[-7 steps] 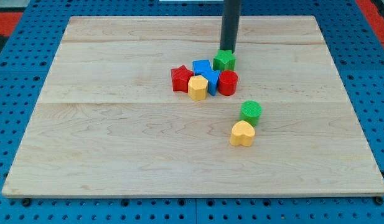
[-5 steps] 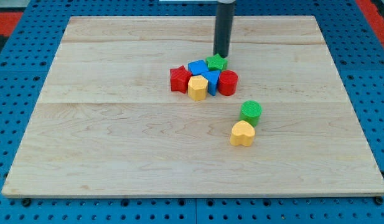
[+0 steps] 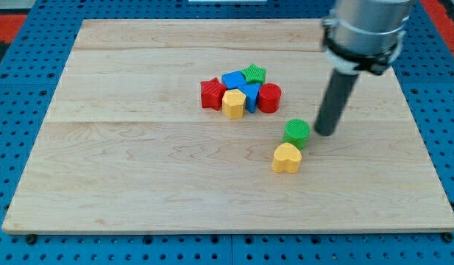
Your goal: Move the green circle into the red circle
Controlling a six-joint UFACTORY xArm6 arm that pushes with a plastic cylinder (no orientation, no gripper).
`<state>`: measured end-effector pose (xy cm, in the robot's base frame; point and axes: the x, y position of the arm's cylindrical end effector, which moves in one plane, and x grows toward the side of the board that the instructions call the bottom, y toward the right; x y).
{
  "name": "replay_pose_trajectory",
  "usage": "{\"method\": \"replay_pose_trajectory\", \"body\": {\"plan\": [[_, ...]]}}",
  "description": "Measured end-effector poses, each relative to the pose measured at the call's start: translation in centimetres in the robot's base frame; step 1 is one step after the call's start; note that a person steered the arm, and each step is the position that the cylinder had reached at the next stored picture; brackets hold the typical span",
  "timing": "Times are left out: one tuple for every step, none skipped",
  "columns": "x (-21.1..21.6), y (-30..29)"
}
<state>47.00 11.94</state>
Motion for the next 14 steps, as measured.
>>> {"method": "replay_pose_trajectory", "body": {"plan": [[0.1,-5.0],[1.4,-3.8],[5.1,-6.1],[6.5,-9.3],[5.1,-9.8],[2.8,-8.9],[1.8,-8.5],[1.8,-6.1],[1.4,-4.9],[1.1,-4.4],[0.3,-4.4],[0.2,-2.5],[0.2,1.1],[-0.6,1.2]]}}
